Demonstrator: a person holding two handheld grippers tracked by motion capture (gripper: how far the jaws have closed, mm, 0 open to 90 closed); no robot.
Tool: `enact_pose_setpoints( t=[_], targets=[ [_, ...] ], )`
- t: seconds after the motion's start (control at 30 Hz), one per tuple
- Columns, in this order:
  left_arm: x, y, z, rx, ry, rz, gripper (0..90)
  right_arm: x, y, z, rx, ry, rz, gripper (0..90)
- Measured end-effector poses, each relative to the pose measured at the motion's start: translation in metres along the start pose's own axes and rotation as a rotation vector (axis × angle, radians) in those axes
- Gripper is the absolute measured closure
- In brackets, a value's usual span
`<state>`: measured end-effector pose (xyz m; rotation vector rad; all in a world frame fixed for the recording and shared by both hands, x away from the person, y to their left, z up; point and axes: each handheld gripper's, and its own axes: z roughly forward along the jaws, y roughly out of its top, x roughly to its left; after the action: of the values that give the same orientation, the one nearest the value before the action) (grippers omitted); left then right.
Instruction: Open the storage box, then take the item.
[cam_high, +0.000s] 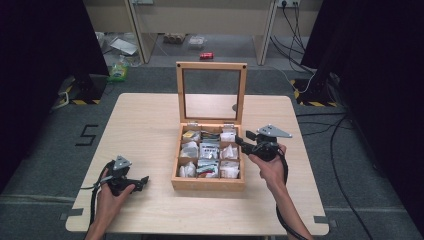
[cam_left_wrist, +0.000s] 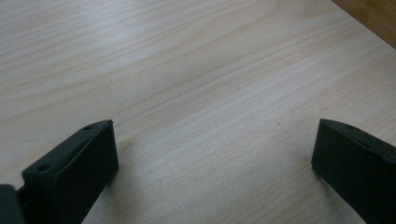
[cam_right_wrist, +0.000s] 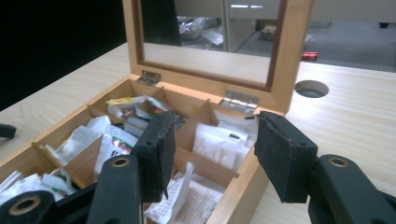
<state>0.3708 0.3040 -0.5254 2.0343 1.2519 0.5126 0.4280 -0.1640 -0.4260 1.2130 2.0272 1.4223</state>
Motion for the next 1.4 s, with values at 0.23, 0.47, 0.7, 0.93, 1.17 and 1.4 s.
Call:
enact_pose_setpoints(
  t=[0.23,0.47,0.7,0.93,1.17,1.4],
  targets=[
    [0.0,0.0,0.0,-0.001,0.001,0.0,0.0,0.008,-0.002,0.0,0.04,0.015,0.007,47.9],
    [0.0,0.0,0.0,-0.001,0.001,0.0,0.0,0.014,-0.007,0.007,0.083,0.033,-0.019,47.8],
    [0.0,0.0,0.0,0.002,-0.001,-0.001,0.0,0.02,-0.012,0.01,0.11,0.031,-0.034,47.7],
    [0.0,0.0,0.0,0.001,-0.001,0.0,0.0,0.024,-0.011,0.013,0.106,0.032,-0.057,47.7],
    [0.0,0.0,0.0,0.001,-0.001,0.0,0.0,0.024,-0.011,0.019,0.112,0.023,-0.033,48.1],
    [0.0,0.0,0.0,0.001,-0.001,0.0,0.0,0.029,-0.009,0.021,0.127,0.014,-0.073,48.5]
  ],
)
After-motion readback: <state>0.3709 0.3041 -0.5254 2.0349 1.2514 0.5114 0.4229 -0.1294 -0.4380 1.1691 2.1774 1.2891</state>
